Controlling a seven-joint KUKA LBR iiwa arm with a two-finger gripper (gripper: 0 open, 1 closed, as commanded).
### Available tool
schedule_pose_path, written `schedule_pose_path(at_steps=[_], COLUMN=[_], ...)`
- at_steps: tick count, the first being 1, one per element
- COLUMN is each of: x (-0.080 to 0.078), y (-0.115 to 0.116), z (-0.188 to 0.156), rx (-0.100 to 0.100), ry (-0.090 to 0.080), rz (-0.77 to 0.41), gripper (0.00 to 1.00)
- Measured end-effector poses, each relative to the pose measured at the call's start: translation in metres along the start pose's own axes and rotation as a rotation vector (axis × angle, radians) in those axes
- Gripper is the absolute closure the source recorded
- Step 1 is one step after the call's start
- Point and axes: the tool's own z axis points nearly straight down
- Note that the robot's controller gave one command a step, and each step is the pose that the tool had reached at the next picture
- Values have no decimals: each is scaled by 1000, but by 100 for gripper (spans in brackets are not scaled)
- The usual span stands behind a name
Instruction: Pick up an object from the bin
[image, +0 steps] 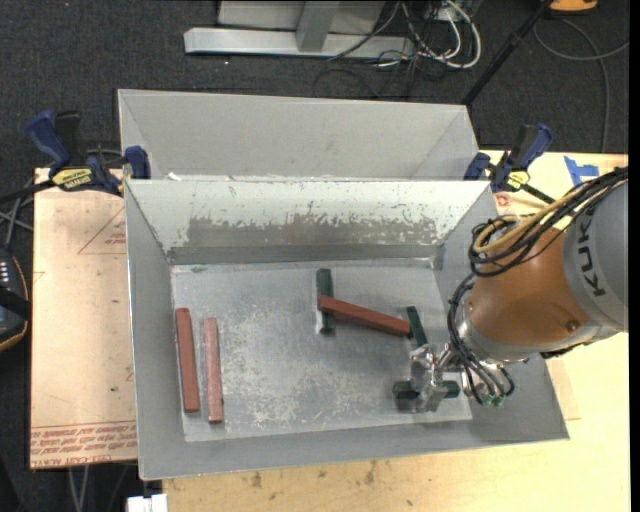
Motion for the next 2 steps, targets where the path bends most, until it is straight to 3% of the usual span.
schedule_pose_path(at_steps=[2], x=[-1], y=[0], z=[-19], rx=[0], ry=[-2], rz=[1], gripper=[100])
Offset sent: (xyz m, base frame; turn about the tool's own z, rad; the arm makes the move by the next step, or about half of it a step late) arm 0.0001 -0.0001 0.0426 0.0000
